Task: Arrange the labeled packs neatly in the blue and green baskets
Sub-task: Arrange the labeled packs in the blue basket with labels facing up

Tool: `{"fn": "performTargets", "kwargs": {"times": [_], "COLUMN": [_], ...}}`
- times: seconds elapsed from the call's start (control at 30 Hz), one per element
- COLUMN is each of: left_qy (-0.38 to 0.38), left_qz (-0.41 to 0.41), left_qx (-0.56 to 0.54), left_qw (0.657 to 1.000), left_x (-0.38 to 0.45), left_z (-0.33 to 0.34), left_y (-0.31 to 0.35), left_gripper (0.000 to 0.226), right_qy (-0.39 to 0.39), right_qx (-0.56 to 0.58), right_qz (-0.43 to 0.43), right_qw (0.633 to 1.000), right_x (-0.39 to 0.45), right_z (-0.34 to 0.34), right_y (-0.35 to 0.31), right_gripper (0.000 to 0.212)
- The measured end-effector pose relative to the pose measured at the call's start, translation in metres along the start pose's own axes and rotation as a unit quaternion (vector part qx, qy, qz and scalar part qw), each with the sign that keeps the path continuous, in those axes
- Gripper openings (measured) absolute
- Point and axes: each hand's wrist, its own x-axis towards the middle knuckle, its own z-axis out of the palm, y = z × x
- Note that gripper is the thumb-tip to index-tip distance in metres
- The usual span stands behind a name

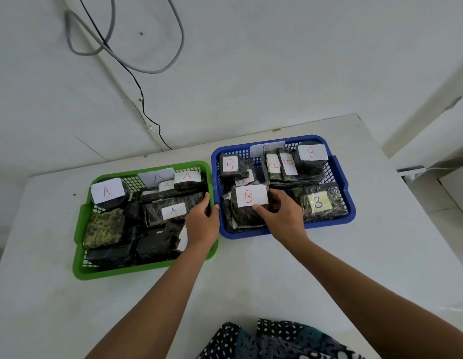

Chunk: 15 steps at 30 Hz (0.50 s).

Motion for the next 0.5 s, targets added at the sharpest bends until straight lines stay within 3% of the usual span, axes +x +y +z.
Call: {"fn": "performTargets", "kwargs": {"times": [0.5], "left_qy": [-0.035], "left_qz": [0.014], "left_qx": [-0.009], "left_qw": [0.999], "left_x": [0.005], "left_z": [-0.016], "left_y": [0.000], "left_gripper": [0.049], "right_qy": [-0.002], "right_qx": [-0.115], "right_qz": [-0.098], "right_qw": [0.989], "right_x": [-0.017], "right_z": [0.014], "right_y": [0.000], "right_gripper": [0.068]}}
